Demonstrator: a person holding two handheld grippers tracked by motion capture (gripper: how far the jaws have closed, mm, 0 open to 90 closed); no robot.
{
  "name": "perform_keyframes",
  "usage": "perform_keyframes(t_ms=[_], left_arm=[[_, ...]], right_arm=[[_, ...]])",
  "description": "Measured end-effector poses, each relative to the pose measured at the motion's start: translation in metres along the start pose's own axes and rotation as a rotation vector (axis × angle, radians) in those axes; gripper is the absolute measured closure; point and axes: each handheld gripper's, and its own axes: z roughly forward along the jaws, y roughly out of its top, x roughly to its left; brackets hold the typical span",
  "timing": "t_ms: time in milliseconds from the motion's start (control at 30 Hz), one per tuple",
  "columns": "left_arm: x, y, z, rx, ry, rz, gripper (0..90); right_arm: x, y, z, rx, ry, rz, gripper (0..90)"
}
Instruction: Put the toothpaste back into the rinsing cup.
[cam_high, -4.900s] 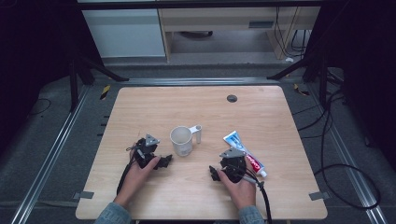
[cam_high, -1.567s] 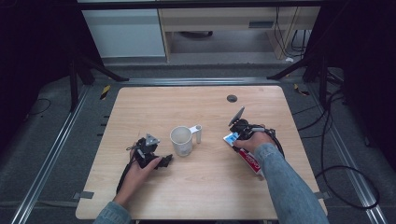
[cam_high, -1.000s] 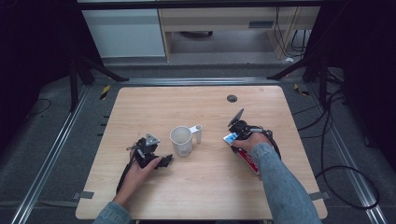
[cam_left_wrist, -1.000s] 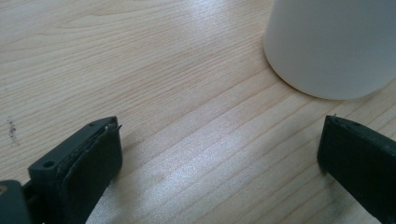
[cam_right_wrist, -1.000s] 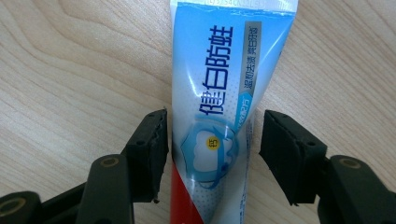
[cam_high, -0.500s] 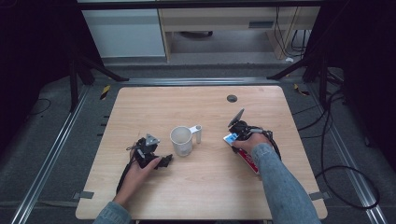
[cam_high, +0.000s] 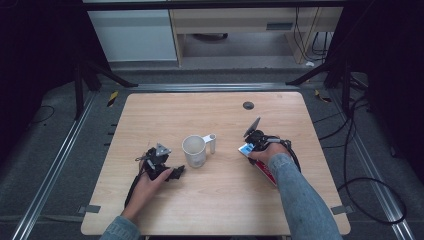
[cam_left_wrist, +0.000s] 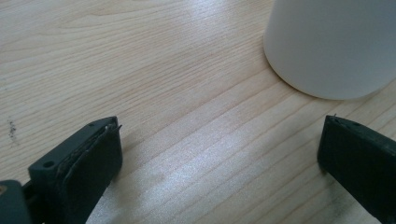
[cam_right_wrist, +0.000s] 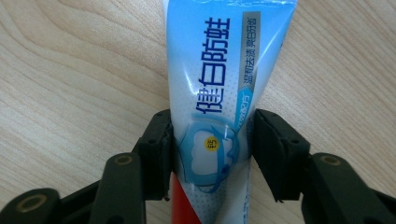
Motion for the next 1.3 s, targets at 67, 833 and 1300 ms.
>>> perform_keyframes(t_ms=[67,833,1300], left_arm=[[0.000,0.000,0.000,0.001,0.000,0.001,0.0],[0.000,0.000,0.000,-0.003,0.000,-0.003,0.0],[0.000,0.000,0.000,-0.002,0.000,-0.003,0.0]], right_arm=[[0.000,0.000,-0.003,0.002,0.013,0.032,57.6],[0.002,-0.010,-0.073,-0.201,0.040,0.052,73.7],[0.018,-0.012,-0.110,-0.424,0.052,0.054,73.7]])
